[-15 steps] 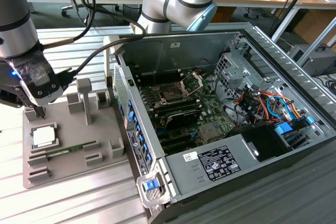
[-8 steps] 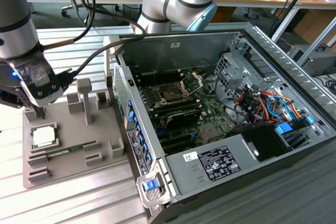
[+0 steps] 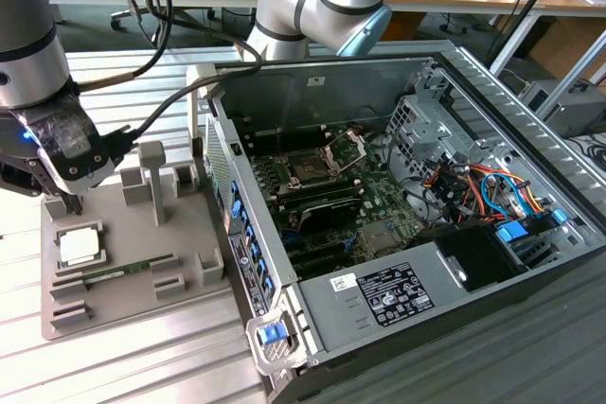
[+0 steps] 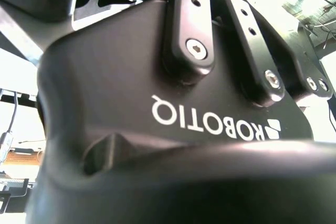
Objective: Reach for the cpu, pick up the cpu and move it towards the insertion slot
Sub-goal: 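Pick up the cpu and move it towards the insertion slot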
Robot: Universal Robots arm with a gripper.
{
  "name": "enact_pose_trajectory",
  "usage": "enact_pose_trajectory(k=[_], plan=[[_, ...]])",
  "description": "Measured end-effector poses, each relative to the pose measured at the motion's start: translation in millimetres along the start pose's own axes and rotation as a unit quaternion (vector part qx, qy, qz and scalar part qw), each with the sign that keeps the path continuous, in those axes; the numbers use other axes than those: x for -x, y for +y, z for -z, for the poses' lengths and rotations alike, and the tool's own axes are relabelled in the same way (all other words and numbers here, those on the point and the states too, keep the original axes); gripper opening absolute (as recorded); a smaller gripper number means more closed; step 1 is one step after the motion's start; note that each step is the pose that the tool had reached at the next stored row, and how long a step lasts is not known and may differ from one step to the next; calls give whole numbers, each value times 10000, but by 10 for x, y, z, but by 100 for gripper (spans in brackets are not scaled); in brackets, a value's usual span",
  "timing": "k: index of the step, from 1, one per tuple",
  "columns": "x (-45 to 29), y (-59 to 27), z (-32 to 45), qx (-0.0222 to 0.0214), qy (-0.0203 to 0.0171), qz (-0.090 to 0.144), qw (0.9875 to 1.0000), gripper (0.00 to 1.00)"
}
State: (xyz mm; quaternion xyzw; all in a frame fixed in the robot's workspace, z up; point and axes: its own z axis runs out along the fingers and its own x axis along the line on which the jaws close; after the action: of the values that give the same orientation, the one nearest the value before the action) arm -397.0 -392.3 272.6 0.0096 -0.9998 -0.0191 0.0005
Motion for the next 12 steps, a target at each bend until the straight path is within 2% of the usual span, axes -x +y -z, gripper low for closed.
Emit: enact_pose_trajectory(k=[12], plan=[[0,-1,-32,0,0,0,10000,11]])
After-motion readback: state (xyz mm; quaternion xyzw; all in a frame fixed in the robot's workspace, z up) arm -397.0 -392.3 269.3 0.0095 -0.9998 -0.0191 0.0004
